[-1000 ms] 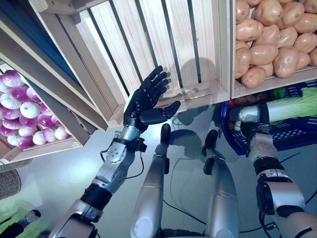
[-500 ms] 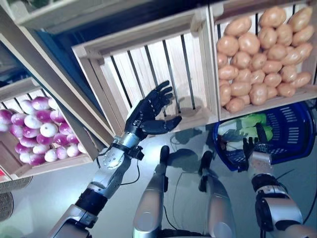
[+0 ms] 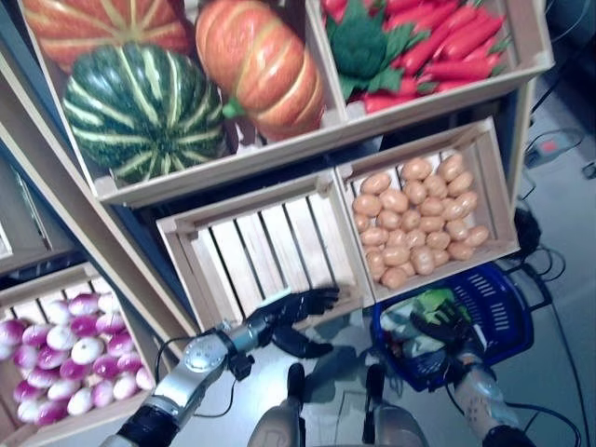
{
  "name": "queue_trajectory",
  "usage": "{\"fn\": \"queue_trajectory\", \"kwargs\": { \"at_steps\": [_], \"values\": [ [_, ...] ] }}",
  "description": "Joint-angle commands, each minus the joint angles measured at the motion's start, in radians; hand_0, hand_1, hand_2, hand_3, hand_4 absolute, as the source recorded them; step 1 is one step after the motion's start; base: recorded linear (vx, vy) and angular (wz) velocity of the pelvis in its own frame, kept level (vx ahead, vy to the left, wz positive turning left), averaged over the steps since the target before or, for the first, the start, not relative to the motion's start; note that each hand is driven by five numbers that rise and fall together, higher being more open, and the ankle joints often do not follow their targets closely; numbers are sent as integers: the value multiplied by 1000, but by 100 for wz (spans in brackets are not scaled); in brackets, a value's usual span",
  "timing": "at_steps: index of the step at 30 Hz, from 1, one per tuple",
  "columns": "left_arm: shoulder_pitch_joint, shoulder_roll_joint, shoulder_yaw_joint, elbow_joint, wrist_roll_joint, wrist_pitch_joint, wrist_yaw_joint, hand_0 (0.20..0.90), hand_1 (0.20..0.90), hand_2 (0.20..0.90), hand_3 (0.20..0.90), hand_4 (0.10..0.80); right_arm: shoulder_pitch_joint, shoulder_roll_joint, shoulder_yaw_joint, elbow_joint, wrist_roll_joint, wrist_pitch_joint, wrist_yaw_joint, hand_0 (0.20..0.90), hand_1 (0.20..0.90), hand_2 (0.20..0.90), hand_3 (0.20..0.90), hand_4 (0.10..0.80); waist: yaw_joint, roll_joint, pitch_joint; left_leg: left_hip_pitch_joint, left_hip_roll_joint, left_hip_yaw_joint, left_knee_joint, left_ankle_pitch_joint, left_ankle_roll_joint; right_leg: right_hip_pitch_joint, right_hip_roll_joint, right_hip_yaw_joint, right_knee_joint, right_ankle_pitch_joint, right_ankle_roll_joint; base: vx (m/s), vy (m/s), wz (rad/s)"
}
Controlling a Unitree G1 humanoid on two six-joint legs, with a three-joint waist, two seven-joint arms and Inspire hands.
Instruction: Put vegetables into the basket
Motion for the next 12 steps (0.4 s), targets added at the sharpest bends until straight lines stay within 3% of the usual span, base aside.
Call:
{"fn": "queue_trajectory", "kwargs": {
  "at_steps": [1, 5, 12],
  "values": [
    [26, -32, -5, 129, 120, -98, 42, 900, 900, 900, 900, 800, 58, -79, 63, 20, -177, 16, 108, 900, 900, 900, 900, 800, -5, -3, -103, -58, -11, 5, 38, -3, -8, 1, 7, 3, 99, -33, -32, 117, 34, -4],
    [15, -85, -24, 344, 239, -107, 105, 900, 900, 900, 900, 800, 71, -41, 130, 100, -250, 98, 150, 900, 900, 900, 900, 800, -16, -5, -133, -12, -10, 12, 23, -16, -11, 42, 0, 13, 53, -18, -21, 78, 56, -1],
    [34, -225, 61, 740, 280, -64, 214, 900, 900, 900, 900, 800, 78, 49, 89, 342, -292, 118, 128, 900, 900, 900, 900, 800, -30, -1, -150, 41, -7, 26, 18, -36, -12, 80, -2, 21, 44, -21, -17, 48, 57, -12]
  ]
}}
